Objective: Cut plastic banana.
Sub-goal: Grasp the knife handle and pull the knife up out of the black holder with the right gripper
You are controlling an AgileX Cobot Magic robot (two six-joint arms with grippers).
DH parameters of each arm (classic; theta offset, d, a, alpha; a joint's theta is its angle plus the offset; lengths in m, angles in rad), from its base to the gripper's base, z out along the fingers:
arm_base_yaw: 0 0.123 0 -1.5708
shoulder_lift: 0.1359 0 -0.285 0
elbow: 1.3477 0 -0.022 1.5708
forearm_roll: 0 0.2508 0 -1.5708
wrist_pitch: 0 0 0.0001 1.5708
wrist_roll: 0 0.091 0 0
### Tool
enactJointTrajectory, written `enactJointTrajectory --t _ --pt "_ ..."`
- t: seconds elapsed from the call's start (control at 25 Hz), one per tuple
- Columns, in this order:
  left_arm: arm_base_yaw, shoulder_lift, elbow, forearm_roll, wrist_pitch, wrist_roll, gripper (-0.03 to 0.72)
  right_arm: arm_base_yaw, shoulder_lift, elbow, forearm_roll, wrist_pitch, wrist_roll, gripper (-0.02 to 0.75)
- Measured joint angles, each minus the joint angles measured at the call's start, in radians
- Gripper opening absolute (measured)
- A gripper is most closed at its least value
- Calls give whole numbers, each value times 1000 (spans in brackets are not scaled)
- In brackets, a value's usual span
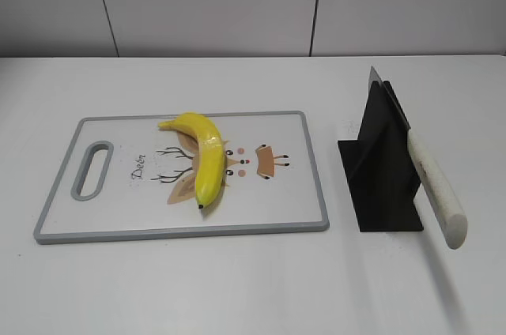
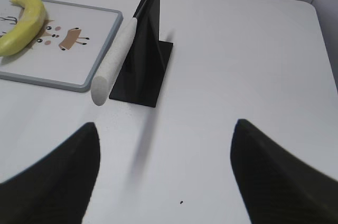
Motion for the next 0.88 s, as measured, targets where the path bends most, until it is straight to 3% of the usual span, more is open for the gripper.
enactJointTrajectory --t 0.88 --pt "0 0 0 0 0 0 537 0 0 0 0 0 -1 589"
